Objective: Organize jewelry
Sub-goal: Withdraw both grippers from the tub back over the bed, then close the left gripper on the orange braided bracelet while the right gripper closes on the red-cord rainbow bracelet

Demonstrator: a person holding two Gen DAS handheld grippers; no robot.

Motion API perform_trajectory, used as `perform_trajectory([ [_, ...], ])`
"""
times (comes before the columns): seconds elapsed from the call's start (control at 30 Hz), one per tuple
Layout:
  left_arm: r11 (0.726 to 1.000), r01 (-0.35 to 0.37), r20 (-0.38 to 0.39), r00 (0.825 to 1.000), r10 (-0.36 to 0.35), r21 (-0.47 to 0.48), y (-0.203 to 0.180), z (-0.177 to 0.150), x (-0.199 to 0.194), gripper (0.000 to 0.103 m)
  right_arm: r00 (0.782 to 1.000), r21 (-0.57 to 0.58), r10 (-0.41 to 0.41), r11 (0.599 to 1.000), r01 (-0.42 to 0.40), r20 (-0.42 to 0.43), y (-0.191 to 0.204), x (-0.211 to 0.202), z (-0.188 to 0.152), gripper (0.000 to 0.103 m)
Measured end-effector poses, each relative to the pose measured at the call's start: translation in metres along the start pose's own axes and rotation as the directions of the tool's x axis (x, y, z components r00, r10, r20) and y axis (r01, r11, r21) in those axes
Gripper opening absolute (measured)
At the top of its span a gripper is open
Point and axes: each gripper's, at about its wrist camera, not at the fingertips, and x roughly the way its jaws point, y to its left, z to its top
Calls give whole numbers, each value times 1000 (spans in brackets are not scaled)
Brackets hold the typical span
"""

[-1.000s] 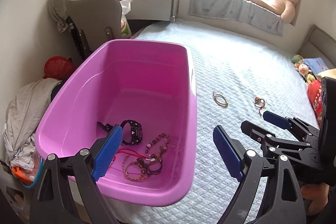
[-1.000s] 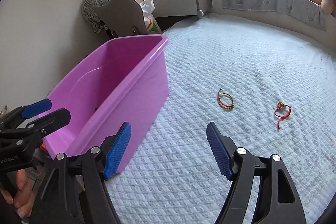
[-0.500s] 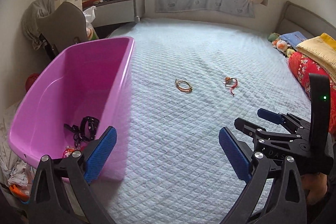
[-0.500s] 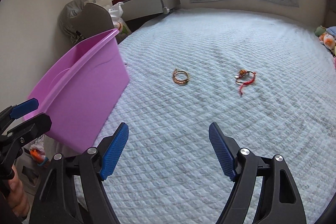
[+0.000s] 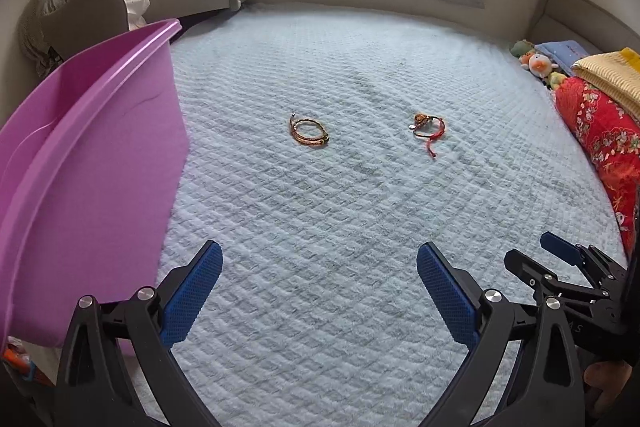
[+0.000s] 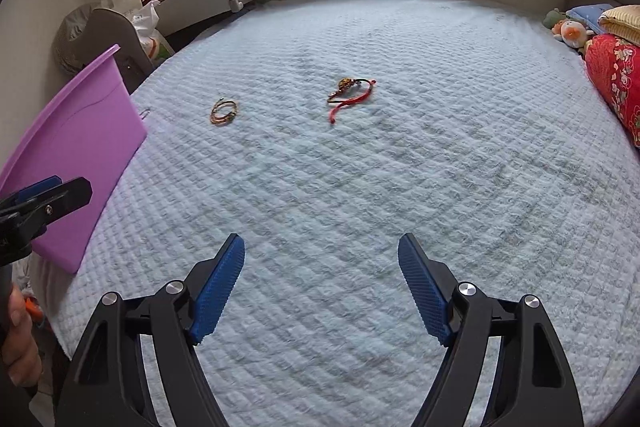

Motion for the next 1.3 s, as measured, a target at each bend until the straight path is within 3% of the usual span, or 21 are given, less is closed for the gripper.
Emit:
perform_trajectory([
  [0.3,998,-53,-15,998,53,-33,-5,29,67,96,1000,25,-26,999,26,12,-26,52,30,76],
  [0.73,994,-100,-20,995,99,-41,-11,67,157,96,1000,-6,-23,1000,23,19,-32,134,94,76],
  [1.3,991,-102,-37,994,99,-89,-6,100,217,96,992,-25,-122,992,121,-34,-25,192,134,78],
])
